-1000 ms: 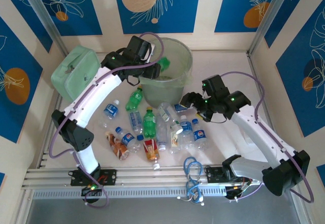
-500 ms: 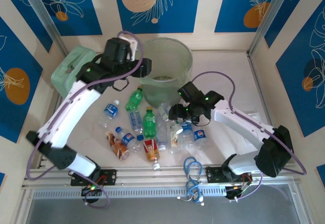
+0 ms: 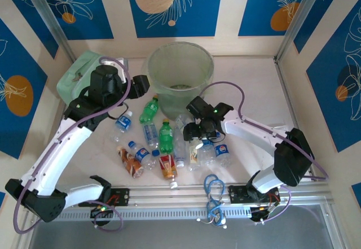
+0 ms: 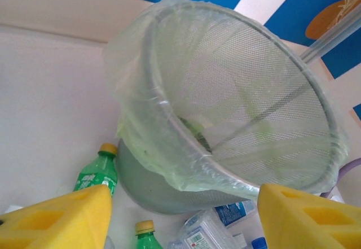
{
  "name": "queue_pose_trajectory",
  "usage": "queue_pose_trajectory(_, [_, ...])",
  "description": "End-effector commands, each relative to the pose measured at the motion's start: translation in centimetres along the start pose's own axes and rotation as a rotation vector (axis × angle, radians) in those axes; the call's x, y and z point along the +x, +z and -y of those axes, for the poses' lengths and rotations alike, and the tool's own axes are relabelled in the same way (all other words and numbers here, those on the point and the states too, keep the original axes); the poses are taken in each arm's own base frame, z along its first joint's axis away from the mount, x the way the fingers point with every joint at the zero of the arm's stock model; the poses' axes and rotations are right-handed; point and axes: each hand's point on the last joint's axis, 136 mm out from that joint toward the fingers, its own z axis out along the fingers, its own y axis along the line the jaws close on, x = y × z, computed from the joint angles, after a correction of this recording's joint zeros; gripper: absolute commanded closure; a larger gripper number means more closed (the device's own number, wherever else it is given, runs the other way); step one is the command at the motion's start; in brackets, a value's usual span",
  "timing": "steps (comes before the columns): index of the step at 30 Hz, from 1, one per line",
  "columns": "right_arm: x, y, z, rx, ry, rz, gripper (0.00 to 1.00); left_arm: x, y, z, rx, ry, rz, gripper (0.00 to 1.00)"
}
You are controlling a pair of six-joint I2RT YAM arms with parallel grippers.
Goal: Put the plastic bottles in the bin
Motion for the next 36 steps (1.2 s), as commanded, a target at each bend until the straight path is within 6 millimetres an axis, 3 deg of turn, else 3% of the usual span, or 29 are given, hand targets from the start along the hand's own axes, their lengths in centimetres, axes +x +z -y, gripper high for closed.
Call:
queue_pose_trajectory(1, [0.0,0.2,0.2,0.033,-0.035,0.000,0.27,-1.1,-0.8,0.5,0.057,-0.074,0.041,0.32])
queue_pose_trajectory(14, [0.8,1.9,0.2,0.111,-0.081,-0.026,0.29,-0.5,-0.1,-0.5,0.050,-0.135,0.030,0.34])
queue_pose_trajectory(31, [1.0,1.9,0.4,0.168,-0.115,-0.004,0.53,-0.4,0.0,-1.1,0.045,-0.159,0.029,0.35])
queue_pose_trajectory(36, [1.0,1.1,-0.3,0.147,-0.141,0.021,0.63,-0.3,-0.1,-1.1,0.047,-0.158,0.028,0.33])
